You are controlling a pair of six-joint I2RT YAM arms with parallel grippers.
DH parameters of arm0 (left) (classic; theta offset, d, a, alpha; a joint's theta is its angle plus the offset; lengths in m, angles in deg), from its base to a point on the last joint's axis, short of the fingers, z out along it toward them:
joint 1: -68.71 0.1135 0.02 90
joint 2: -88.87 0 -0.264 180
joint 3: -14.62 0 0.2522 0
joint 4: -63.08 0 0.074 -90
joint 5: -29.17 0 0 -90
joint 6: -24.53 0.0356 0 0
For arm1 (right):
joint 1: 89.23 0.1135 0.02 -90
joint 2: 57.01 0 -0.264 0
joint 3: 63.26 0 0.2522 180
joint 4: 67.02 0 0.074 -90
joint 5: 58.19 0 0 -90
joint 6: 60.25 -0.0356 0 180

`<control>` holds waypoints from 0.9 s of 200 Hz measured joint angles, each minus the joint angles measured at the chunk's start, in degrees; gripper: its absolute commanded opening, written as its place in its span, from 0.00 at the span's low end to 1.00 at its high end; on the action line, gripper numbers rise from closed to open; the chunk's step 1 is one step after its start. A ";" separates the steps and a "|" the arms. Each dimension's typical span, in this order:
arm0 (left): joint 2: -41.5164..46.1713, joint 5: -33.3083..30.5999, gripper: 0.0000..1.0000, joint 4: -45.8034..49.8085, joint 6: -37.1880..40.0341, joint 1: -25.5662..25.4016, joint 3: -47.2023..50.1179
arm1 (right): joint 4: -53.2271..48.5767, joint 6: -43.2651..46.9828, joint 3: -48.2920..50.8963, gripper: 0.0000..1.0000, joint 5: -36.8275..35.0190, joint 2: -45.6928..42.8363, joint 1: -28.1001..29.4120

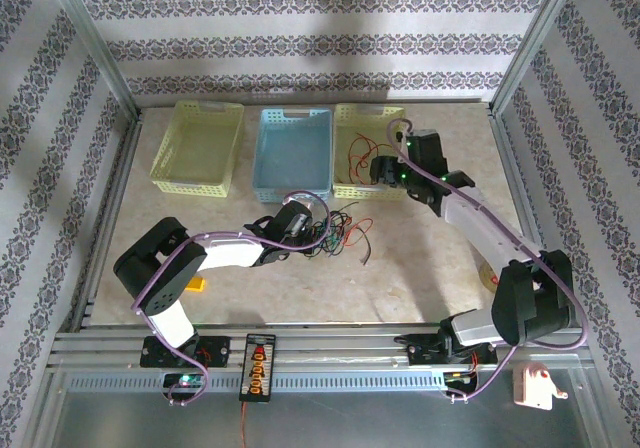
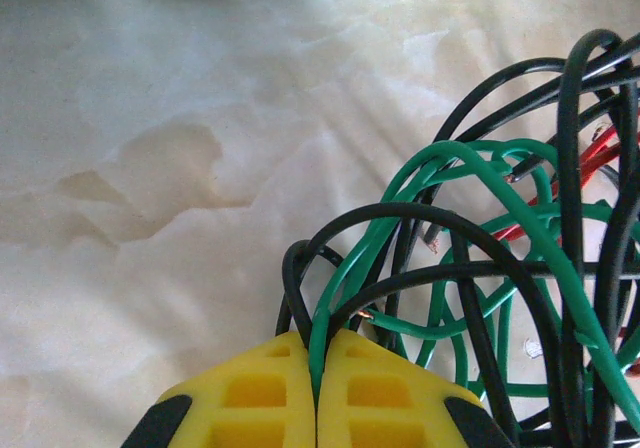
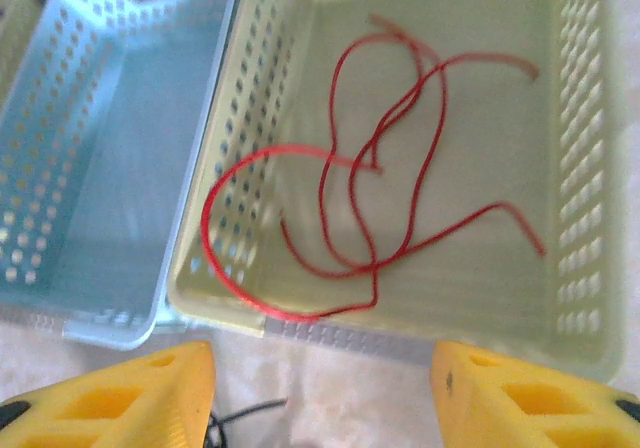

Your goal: Untangle the cables

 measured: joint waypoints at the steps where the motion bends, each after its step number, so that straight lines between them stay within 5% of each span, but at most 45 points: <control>1: 0.00 0.00 0.00 -0.02 -0.02 0.00 0.00 | -0.13 0.00 0.04 0.57 0.07 0.07 0.13; 80: -0.48 0.09 0.00 -0.02 0.00 0.00 -0.44 | -2.34 -3.26 8.94 0.51 4.11 0.48 7.58; 103: -1.16 0.15 0.00 0.00 0.00 0.00 -1.09 | -2.43 -5.01 12.92 0.42 4.28 0.48 7.63; 180: -1.29 0.20 0.00 0.02 0.00 0.00 -1.40 | -1.07 -6.29 14.21 0.40 5.44 0.37 7.34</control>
